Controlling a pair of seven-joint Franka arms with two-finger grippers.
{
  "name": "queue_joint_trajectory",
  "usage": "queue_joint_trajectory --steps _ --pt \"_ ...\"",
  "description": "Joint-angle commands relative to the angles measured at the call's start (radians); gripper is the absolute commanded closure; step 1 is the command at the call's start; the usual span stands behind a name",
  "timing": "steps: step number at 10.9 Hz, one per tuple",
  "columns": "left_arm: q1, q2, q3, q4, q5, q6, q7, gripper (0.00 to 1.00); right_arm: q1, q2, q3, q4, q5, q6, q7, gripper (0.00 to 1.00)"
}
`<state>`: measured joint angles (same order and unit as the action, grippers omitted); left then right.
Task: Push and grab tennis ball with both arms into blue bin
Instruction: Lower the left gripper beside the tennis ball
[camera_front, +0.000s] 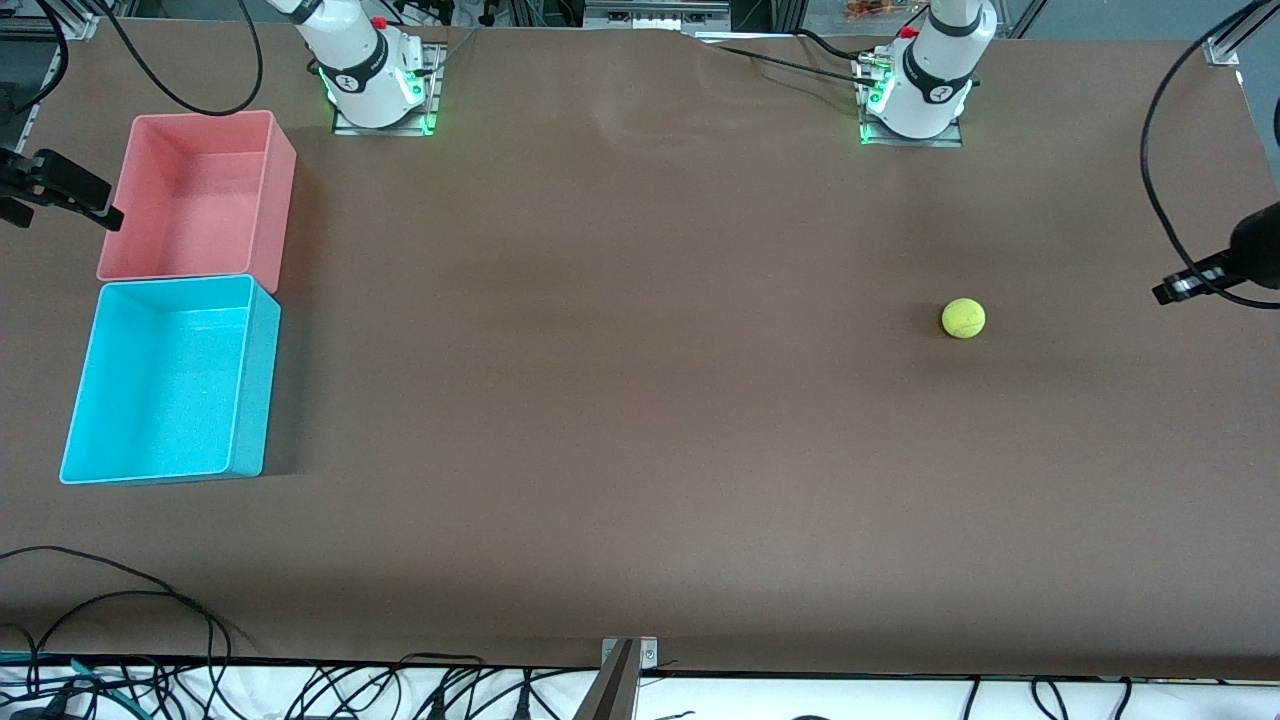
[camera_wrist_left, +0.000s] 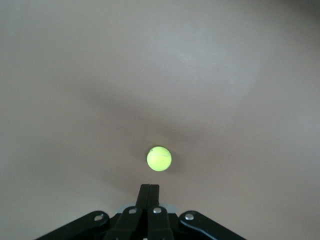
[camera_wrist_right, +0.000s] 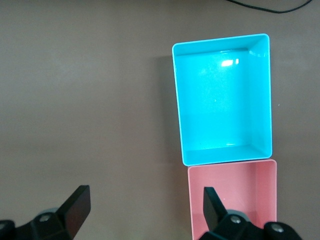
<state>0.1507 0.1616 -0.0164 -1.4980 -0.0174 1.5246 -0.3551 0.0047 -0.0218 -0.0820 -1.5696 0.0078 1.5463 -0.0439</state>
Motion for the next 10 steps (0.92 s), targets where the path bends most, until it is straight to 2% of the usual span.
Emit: queue_joint_trajectory --steps 1,5,7,10 --pt "0.067 0.003 -0.01 -0.056 -0.072 0.017 -0.314 1.0 0.0 0.005 0.001 0.022 0.017 -0.003 0.006 0.0" --pt "0.073 -0.069 -0.031 -0.324 -0.024 0.236 -0.681 1.0 -0.006 0.019 -0.002 0.019 0.014 0.047 0.006 0.0" --pt "0.073 -0.112 -0.031 -0.468 0.039 0.345 -0.755 1.0 -0.003 0.014 -0.002 0.022 0.014 0.046 0.006 0.0" --pt "0.081 -0.117 -0.028 -0.591 0.04 0.422 -0.82 1.0 -0.006 0.028 -0.002 0.019 0.012 0.046 0.004 0.0"
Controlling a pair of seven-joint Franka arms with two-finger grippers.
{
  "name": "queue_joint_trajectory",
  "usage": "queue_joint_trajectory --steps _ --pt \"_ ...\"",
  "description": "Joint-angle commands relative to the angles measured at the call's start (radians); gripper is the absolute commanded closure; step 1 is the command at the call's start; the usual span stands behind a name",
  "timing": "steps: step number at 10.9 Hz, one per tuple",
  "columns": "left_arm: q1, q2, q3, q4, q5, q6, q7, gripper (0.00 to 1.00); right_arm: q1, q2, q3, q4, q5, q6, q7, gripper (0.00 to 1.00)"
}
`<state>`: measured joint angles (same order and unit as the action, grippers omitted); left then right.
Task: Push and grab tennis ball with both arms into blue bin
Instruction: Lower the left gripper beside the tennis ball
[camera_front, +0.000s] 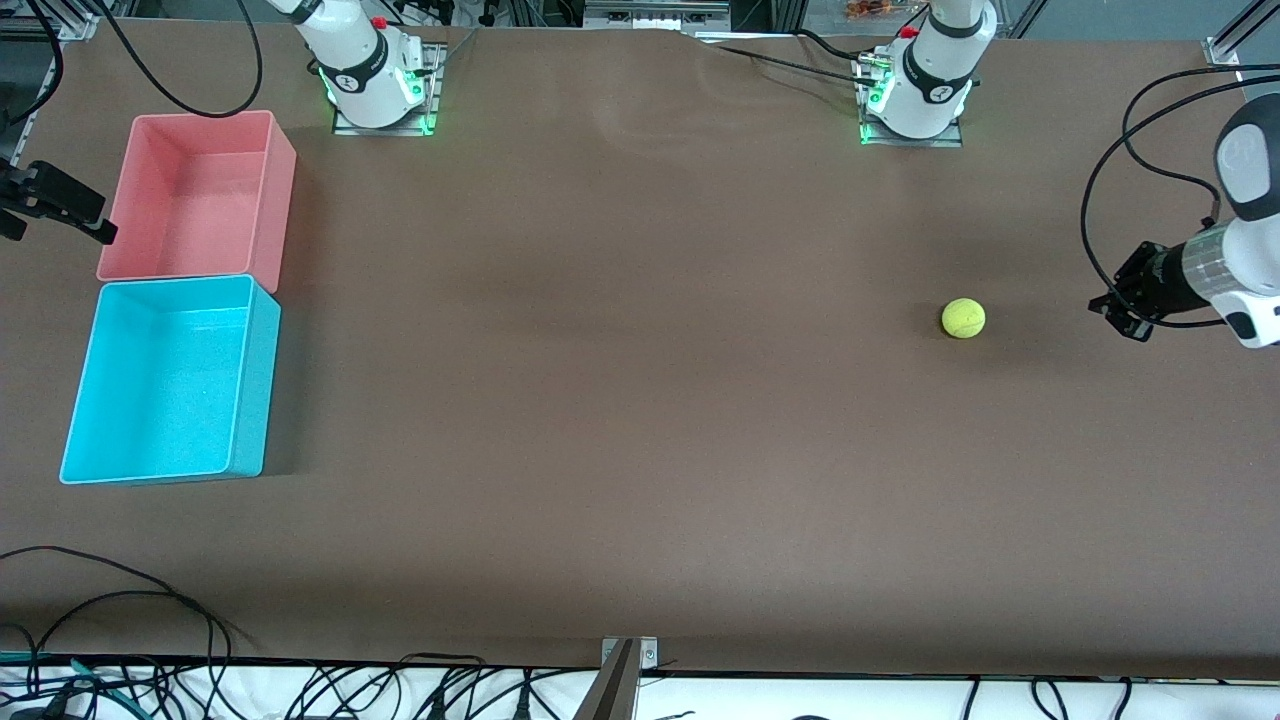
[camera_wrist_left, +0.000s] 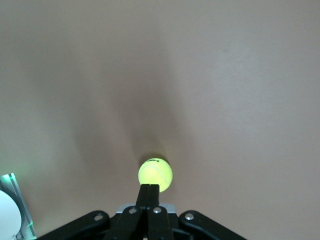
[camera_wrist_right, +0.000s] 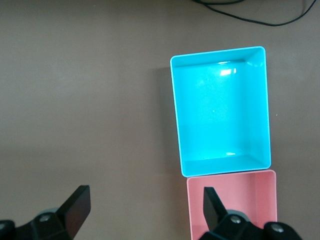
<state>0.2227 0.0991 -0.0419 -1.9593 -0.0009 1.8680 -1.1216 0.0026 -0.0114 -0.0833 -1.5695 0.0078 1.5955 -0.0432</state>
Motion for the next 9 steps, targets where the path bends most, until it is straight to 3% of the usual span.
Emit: queue_joint_trajectory --steps 1,5,9 --pt "0.018 -0.07 -0.004 -0.2 0.024 0.156 -0.053 1.0 -0.001 0.024 -0.001 0.017 0.017 -0.011 0.006 0.0" --pt "0.044 -0.079 -0.004 -0.453 0.024 0.507 -0.09 1.0 -0.006 0.011 -0.019 0.02 0.015 -0.017 -0.006 0.0" --pt "0.049 -0.039 -0.003 -0.506 0.024 0.647 -0.087 1.0 -0.004 0.018 -0.021 0.02 0.015 -0.016 0.003 0.0"
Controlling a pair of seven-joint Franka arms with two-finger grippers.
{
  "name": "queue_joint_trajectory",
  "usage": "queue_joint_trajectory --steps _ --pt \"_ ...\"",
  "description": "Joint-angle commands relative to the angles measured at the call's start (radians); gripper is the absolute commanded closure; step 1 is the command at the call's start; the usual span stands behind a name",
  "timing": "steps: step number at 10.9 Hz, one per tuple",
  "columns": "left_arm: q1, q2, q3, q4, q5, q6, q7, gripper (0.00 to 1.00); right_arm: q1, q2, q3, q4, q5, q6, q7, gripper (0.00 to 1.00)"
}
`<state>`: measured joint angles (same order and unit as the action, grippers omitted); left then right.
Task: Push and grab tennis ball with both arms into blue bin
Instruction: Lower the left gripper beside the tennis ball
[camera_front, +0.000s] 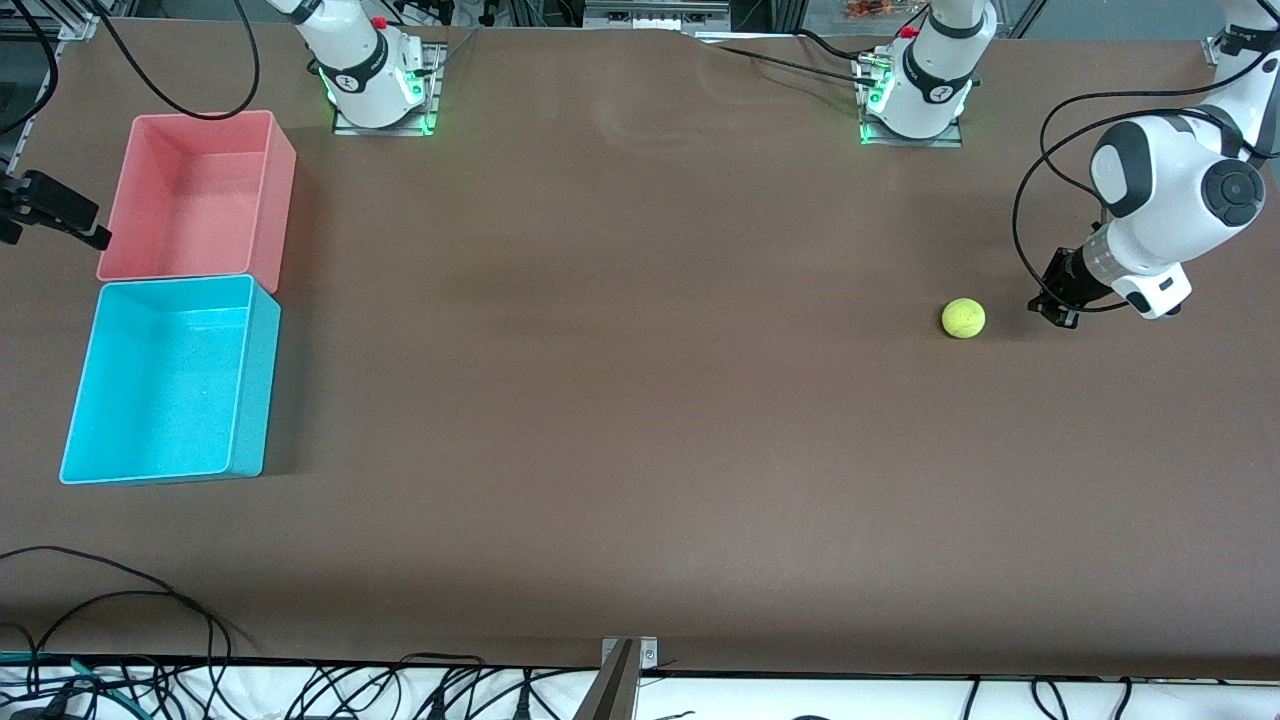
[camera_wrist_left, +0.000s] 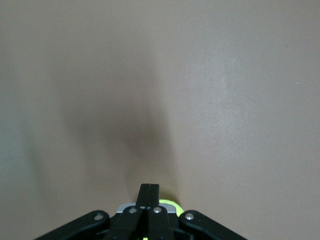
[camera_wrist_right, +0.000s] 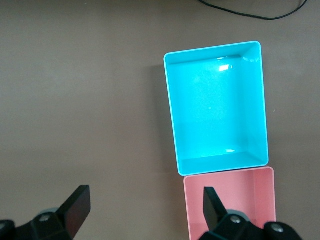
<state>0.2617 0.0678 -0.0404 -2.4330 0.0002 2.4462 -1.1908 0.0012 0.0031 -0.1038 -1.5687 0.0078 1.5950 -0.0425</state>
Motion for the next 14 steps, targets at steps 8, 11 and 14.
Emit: queue_joint_trajectory --steps 8,11,14 --pt "0.193 0.177 -0.004 -0.044 0.116 0.344 0.068 1.0 -0.007 0.009 -0.002 0.021 0.02 0.003 0.007 0.0" --pt "0.278 0.193 -0.006 -0.041 0.21 0.361 0.101 1.0 -0.006 0.015 -0.001 0.019 0.02 0.003 0.006 0.0" --pt "0.292 0.198 -0.053 -0.047 0.199 0.361 0.083 1.0 -0.006 0.015 -0.001 0.019 0.021 0.003 0.006 0.0"
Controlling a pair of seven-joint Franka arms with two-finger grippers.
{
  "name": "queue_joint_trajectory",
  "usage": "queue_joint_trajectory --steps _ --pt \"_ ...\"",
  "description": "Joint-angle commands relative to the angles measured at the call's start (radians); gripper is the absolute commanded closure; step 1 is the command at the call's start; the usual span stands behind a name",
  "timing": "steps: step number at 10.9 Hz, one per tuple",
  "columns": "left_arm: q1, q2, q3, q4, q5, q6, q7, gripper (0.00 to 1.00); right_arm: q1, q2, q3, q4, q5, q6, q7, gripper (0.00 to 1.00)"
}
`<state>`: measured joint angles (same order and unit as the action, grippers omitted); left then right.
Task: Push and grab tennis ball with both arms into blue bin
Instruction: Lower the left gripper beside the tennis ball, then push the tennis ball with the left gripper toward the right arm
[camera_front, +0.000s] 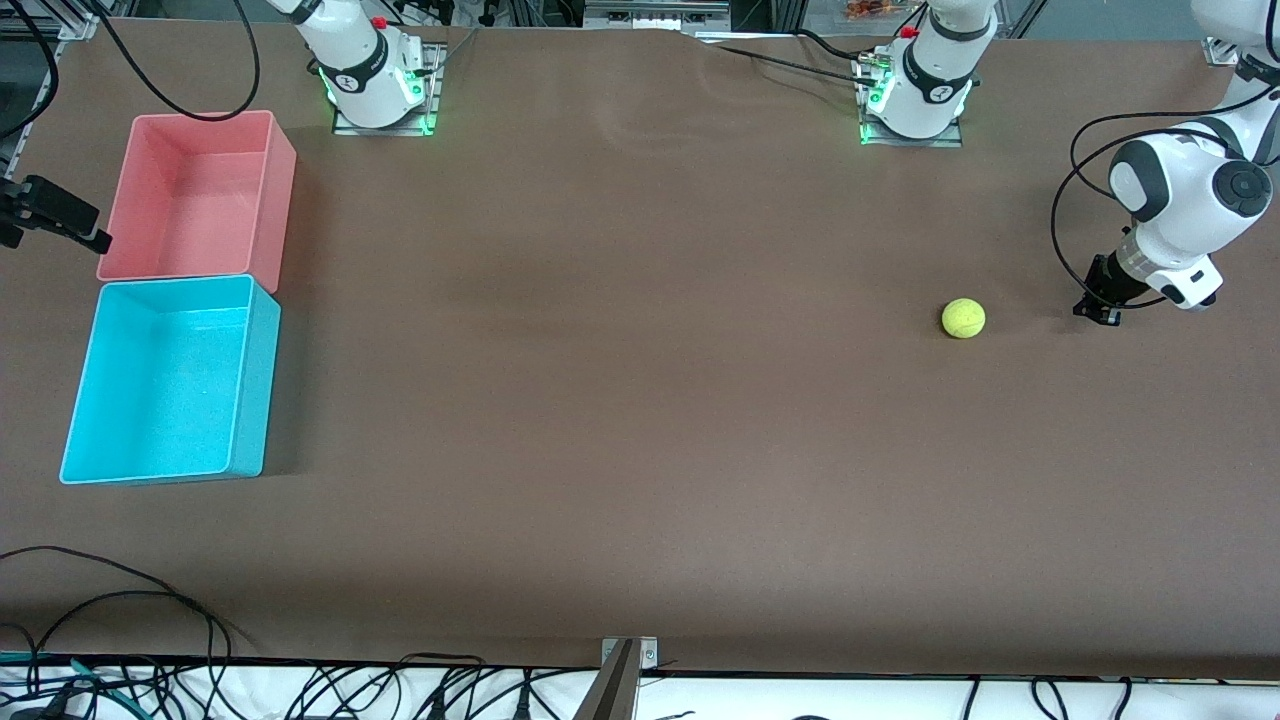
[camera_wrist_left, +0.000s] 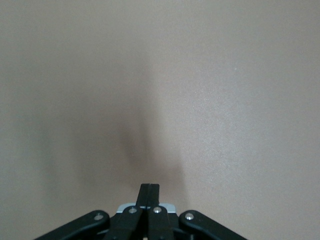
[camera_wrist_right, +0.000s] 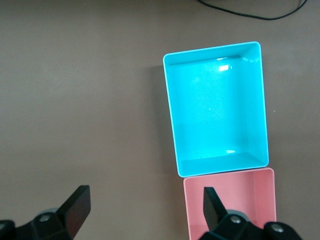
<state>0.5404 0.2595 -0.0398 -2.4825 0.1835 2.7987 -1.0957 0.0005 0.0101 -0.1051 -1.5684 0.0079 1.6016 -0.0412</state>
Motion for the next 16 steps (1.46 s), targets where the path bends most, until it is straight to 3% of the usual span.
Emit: queue_joint_trajectory --steps 1,5,9,12,16 --pt "0.01 0.012 -0.074 0.002 0.013 0.008 -0.035 1.0 -0.005 0.008 0.001 0.019 0.021 -0.003 0.004 0.0" --pt "0.007 0.029 -0.322 -0.03 0.011 0.018 -0.329 1.0 -0.005 0.01 0.001 0.019 0.021 -0.003 0.006 0.0" --pt "-0.005 0.024 -0.679 -0.004 0.02 0.022 -0.777 1.0 -0.004 0.01 0.001 0.019 0.021 -0.003 0.006 0.0" --pt "0.085 0.02 -0.68 0.072 0.079 -0.147 -0.693 1.0 -0.002 0.01 0.001 0.019 0.021 -0.005 0.006 0.0" --pt "0.138 -0.005 -0.677 0.079 0.079 -0.221 -0.592 1.0 0.009 0.028 0.015 0.018 0.023 -0.005 0.006 0.0"
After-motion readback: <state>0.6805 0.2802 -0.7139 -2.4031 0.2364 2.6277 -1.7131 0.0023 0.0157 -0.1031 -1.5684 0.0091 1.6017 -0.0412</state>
